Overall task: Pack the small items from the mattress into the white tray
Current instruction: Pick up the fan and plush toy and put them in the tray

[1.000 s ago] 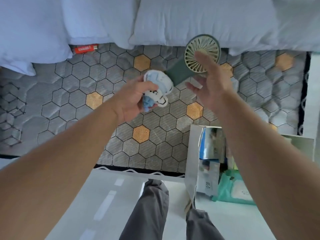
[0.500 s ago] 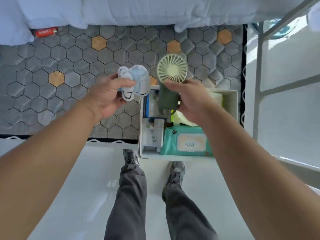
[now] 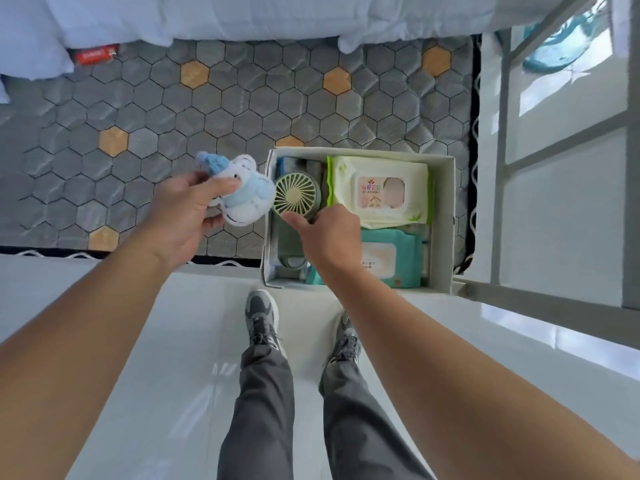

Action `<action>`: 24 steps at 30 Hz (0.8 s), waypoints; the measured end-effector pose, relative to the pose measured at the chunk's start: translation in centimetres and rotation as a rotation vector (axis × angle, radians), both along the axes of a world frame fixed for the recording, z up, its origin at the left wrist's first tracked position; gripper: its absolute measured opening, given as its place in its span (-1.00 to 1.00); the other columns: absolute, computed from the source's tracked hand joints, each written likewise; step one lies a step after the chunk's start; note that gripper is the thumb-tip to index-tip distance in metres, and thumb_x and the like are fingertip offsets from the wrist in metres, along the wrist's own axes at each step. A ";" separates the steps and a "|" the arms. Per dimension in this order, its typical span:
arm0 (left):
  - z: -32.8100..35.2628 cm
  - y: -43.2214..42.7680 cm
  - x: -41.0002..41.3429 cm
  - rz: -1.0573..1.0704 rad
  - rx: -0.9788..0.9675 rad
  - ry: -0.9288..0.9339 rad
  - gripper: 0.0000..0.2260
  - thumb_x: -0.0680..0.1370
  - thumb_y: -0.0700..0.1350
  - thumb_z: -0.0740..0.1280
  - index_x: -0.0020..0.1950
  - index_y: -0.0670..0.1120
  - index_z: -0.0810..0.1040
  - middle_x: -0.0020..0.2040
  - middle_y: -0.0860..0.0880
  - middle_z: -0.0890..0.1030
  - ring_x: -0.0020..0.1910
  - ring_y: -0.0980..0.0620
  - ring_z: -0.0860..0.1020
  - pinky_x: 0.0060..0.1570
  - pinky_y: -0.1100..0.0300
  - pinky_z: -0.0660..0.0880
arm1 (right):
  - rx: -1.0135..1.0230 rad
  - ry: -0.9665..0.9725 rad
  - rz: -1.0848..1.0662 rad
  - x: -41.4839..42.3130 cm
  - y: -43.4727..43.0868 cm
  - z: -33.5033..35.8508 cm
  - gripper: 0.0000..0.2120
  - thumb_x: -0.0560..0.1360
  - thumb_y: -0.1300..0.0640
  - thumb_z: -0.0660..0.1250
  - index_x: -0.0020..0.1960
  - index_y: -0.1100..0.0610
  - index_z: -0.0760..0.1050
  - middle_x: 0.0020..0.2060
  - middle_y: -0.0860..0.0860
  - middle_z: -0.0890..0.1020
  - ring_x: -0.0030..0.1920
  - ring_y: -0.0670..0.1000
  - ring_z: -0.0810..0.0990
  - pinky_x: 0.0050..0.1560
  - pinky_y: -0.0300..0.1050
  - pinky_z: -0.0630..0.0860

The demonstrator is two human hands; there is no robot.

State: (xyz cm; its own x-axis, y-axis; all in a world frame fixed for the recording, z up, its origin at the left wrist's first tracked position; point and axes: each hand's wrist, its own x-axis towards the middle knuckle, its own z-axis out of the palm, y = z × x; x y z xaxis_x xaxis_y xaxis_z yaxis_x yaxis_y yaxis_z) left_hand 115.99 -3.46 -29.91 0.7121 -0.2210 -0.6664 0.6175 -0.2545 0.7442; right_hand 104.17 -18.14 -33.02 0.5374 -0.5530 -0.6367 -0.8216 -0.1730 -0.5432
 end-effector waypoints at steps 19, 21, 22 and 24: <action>-1.6 -16.2 -7.8 -0.986 0.353 -0.579 -0.68 0.47 -0.05 0.50 0.20 -0.09 0.64 0.03 0.02 0.63 0.00 0.02 0.56 -0.10 0.23 0.42 | 0.142 -0.218 -0.277 -9.7 -10.7 -1.0 -0.78 0.50 -0.06 0.49 0.01 0.08 0.64 -0.16 0.07 0.75 -0.16 0.13 0.74 -0.09 0.23 0.69; -2.6 -16.1 -8.6 -0.927 0.384 -0.638 -0.58 0.43 -0.02 0.53 0.23 -0.14 0.60 0.11 -0.08 0.63 0.09 -0.05 0.57 0.04 0.19 0.45 | -0.099 -0.111 -0.125 -10.1 -11.1 -1.2 -0.70 0.48 -0.17 0.48 -0.02 0.07 0.65 -0.15 -0.01 0.73 -0.15 0.07 0.71 -0.04 0.14 0.66; -3.0 -16.0 -8.9 -0.906 0.391 -0.659 -0.54 0.42 0.00 0.54 0.25 -0.14 0.57 0.13 -0.11 0.60 0.09 -0.06 0.55 0.05 0.21 0.42 | -0.225 -0.073 -0.061 -10.3 -11.1 -1.1 -0.66 0.48 -0.19 0.46 0.00 0.09 0.65 -0.13 -0.01 0.72 -0.12 0.05 0.68 -0.04 0.06 0.62; -3.3 -15.4 -9.3 -0.857 0.393 -0.724 -0.50 0.44 0.05 0.52 0.28 -0.15 0.54 0.13 -0.10 0.54 0.05 -0.02 0.51 0.00 0.29 0.32 | -0.408 -0.055 -0.052 -10.6 -11.1 -0.7 -0.63 0.52 -0.20 0.40 0.05 0.11 0.64 -0.10 0.01 0.66 -0.11 0.06 0.61 -0.11 -0.07 0.51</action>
